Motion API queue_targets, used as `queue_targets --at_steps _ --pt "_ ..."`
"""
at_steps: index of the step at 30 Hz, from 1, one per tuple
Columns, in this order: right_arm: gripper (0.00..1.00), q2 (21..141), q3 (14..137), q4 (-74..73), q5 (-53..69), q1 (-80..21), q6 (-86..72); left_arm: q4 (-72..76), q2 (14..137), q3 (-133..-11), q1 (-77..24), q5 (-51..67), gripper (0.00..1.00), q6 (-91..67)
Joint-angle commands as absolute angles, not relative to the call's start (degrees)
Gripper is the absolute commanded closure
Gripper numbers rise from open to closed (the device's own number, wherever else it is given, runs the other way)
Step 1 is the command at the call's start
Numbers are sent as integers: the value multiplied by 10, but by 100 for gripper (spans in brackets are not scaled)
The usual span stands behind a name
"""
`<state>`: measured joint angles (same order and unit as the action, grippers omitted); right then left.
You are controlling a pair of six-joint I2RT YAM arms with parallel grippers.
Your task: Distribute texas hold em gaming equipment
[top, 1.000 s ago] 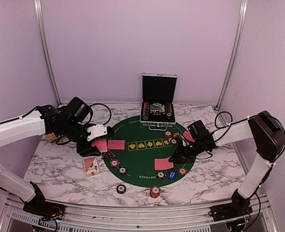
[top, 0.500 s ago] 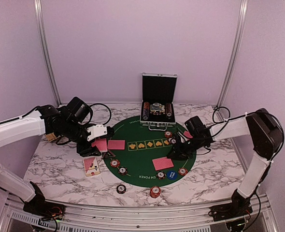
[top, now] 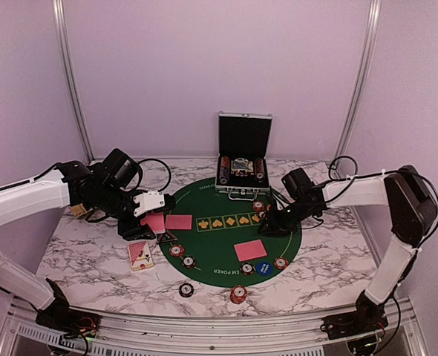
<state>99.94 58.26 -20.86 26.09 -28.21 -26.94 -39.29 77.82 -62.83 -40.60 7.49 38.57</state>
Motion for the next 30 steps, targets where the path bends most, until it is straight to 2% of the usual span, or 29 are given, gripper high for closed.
queue_targets --at_steps 1,4,9,22,30 --pt "69 1062 668 -188 262 -327 -270 -399 772 -634 -403 85 100 384" --pt "69 1108 714 -194 255 -349 -268 -399 771 -634 -403 83 100 383" --pt "72 1132 718 -189 242 -358 -268 -400 767 -630 -403 80 100 384" --pt "75 1051 594 -169 234 -363 -284 -401 767 -629 -403 84 100 384" --pt "75 1020 615 -186 232 -364 -286 -400 767 -630 -403 85 100 383"
